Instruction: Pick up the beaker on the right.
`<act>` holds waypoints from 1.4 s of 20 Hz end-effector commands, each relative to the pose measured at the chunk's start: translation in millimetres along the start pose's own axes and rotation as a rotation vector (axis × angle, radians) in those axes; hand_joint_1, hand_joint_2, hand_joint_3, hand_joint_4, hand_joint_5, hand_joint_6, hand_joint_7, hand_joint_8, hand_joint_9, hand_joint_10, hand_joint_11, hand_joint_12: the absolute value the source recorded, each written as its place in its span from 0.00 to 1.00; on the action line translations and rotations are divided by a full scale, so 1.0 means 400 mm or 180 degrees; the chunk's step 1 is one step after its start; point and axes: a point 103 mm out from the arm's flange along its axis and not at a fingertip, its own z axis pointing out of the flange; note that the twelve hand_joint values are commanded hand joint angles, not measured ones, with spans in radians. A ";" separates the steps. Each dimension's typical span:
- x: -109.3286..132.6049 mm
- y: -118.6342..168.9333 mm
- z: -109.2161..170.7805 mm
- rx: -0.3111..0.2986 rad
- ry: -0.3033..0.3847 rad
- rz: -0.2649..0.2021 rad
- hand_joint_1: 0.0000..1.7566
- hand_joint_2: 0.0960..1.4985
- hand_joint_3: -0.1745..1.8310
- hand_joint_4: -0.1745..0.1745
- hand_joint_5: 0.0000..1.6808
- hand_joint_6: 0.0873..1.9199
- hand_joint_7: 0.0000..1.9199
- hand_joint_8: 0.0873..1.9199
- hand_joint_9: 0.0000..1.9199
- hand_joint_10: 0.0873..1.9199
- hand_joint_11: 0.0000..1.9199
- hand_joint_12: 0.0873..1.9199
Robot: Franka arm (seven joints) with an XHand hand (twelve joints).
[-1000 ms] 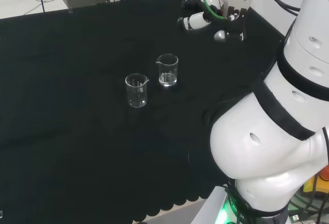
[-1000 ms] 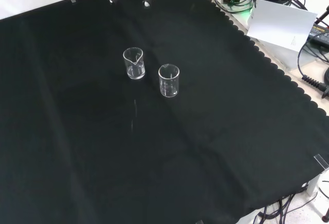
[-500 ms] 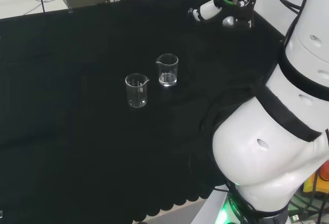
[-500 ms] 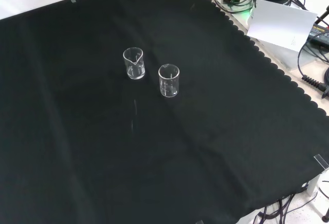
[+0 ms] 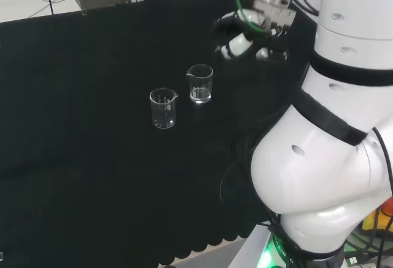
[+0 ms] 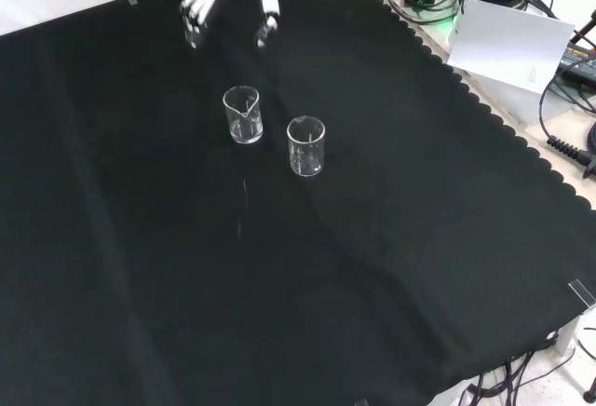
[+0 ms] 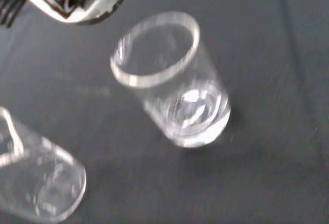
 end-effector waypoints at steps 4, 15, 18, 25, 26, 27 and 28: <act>-0.061 0.018 0.086 -0.0125 0.0294 -0.0224 0.45 0.29 0.40 0.48 0.23 0.00 0.07 0.29 0.14 0.31 0.00 0.68; -0.101 0.043 0.139 -0.0108 0.0549 -0.0354 0.44 0.29 0.37 0.47 0.19 0.00 0.01 0.27 0.09 0.30 0.00 0.62; -0.108 0.055 0.160 -0.0095 0.0558 -0.0381 0.44 0.29 0.37 0.46 0.20 0.00 0.03 0.27 0.10 0.30 0.00 0.62; -0.120 0.079 0.190 -0.0111 0.0607 -0.0452 0.45 0.30 0.36 0.46 0.22 0.00 0.04 0.27 0.12 0.30 0.00 0.63; -0.114 0.080 0.193 -0.0117 0.0594 -0.0452 0.45 0.30 0.36 0.46 0.22 0.00 0.05 0.27 0.12 0.30 0.00 0.64; -0.113 0.082 0.195 -0.0112 0.0606 -0.0459 0.46 0.30 0.36 0.46 0.22 0.00 0.05 0.27 0.12 0.30 0.00 0.64; -0.115 0.084 0.198 -0.0104 0.0619 -0.0474 0.46 0.30 0.36 0.46 0.23 0.00 0.05 0.27 0.13 0.30 0.00 0.64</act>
